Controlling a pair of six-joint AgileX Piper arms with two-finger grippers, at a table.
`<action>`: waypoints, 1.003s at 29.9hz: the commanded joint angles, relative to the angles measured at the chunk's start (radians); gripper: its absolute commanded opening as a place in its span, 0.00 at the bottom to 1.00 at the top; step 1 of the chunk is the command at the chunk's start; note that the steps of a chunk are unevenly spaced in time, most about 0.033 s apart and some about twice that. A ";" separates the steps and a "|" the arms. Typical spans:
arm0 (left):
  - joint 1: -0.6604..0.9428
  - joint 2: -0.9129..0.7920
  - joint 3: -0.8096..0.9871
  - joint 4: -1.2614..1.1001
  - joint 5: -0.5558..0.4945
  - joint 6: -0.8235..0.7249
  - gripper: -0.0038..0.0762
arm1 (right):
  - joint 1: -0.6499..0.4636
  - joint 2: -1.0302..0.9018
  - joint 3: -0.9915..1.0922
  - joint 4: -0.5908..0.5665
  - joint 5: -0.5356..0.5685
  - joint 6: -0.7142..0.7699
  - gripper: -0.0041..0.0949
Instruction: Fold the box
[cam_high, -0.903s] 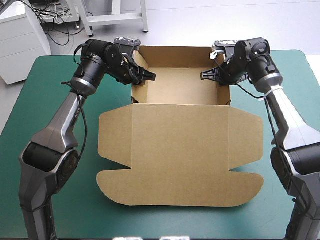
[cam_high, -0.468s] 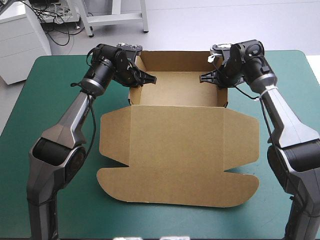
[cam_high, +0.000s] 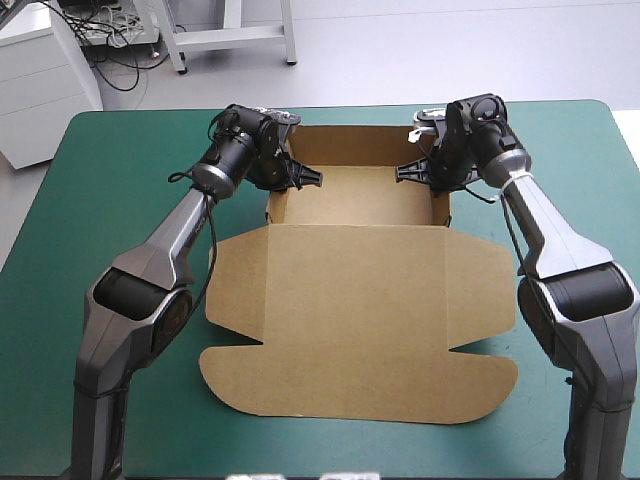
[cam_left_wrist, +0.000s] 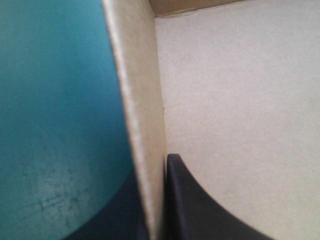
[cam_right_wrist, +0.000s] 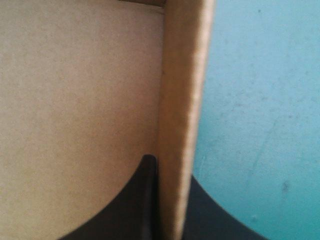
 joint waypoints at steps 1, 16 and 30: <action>-0.006 -0.044 -0.029 0.063 0.035 0.039 0.01 | 0.003 -0.042 -0.026 -0.014 0.004 -0.059 0.04; -0.006 0.053 -0.029 0.070 0.018 0.020 0.01 | 0.003 0.019 -0.026 -0.044 0.008 -0.061 0.04; 0.005 0.045 -0.029 0.056 0.019 0.018 0.07 | 0.001 0.005 -0.028 -0.044 0.008 -0.089 0.27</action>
